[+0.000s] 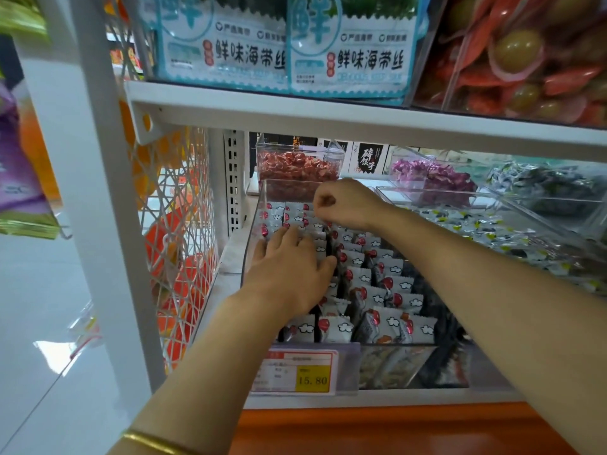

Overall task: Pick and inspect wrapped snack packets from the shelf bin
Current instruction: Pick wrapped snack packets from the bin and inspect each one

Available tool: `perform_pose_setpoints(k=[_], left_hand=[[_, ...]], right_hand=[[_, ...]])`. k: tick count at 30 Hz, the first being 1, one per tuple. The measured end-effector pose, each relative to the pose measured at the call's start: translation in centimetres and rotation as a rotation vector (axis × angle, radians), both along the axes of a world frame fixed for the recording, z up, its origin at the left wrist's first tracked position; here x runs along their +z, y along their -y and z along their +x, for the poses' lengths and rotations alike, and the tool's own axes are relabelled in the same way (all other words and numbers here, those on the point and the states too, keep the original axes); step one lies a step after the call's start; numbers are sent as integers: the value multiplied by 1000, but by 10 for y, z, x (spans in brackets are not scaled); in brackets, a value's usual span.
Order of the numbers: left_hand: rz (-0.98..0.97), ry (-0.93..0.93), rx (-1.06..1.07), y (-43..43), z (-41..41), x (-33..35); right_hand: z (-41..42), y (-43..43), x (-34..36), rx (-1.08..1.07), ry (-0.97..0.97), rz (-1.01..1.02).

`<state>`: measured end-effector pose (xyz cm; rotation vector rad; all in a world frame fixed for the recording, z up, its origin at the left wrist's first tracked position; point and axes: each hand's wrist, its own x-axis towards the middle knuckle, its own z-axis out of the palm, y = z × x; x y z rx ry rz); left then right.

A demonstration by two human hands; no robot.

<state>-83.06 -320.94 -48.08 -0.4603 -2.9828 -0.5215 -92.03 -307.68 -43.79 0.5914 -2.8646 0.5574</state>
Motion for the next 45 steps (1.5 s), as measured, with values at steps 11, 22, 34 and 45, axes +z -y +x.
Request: perform_pose_setpoints(k=[11, 22, 34, 45], left_hand=[[-27, -17, 13, -1, 0, 0], [360, -147, 41, 0, 13, 12], [791, -127, 52, 13, 64, 21], [1592, 377, 30, 12, 75, 21]], right_hand=[[-34, 21, -16, -222, -186, 331], [8, 4, 10, -341, -424, -387], [162, -20, -12, -331, -68, -1255], [191, -34, -21, -178, 261, -1696]])
